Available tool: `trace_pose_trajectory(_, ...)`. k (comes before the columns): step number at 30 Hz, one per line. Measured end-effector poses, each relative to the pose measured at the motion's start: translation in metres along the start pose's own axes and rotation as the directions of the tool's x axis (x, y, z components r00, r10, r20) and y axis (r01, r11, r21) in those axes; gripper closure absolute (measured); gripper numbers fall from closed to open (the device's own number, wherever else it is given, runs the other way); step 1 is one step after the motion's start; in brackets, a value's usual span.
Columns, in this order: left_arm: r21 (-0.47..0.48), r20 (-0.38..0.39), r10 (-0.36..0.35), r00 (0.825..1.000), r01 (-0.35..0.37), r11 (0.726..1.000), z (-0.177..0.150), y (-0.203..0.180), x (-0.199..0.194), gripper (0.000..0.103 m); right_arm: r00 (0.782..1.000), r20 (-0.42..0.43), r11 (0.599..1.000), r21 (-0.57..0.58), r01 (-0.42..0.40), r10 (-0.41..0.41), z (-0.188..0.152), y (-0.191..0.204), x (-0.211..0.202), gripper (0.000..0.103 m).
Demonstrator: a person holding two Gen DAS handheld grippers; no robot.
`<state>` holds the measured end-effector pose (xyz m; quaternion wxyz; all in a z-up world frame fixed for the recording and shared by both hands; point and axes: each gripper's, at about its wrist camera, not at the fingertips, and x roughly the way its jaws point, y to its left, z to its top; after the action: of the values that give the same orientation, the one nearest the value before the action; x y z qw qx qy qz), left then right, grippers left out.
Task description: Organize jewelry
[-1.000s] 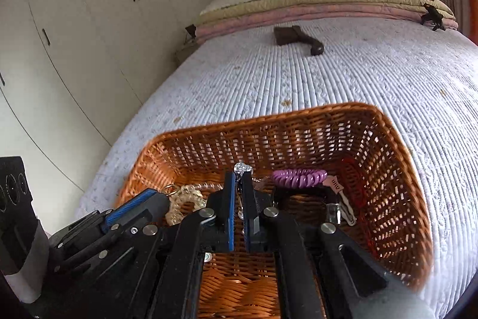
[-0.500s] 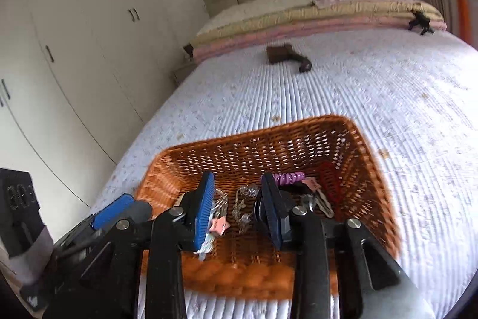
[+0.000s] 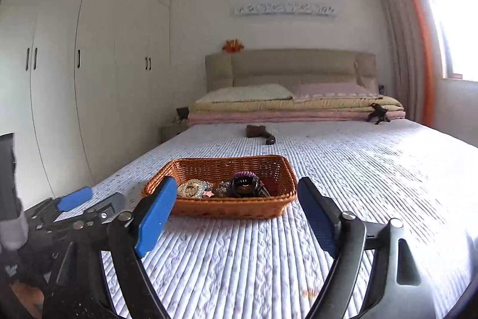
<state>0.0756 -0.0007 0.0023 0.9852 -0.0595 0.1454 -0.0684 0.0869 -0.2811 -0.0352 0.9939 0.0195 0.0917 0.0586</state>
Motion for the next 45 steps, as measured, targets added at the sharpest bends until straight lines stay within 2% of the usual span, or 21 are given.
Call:
trace_pose_trajectory(3,0.011,0.033,0.036,0.999,-0.036,0.999,-0.011,-0.003,-0.007,0.027,0.999,-0.024,0.999,-0.037,0.040,-0.041,-0.017,0.006,0.004,0.018)
trace_pose_trajectory(12,0.049,0.044,0.050,0.998,-0.052,0.997,-0.012,-0.006,-0.011,0.027,0.997,-0.066,0.999,-0.030,0.041,-0.043,-0.023,-0.002,0.018,0.018)
trace_pose_trajectory(21,0.062,-0.025,0.071,0.997,-0.070,0.996,-0.019,-0.007,0.005,0.027,0.987,-0.158,0.999,0.044,0.032,-0.025,-0.034,-0.019,0.036,0.018)
trace_pose_trajectory(26,0.051,-0.045,0.072,0.996,-0.070,0.996,-0.020,-0.006,0.009,0.027,0.987,-0.155,0.999,0.036,0.038,-0.032,-0.035,-0.018,0.033,0.018)
trace_pose_trajectory(45,0.060,-0.046,0.071,0.996,-0.068,0.996,-0.021,-0.008,0.008,0.027,0.988,-0.146,0.999,0.011,0.044,-0.042,-0.033,-0.012,0.031,0.018)
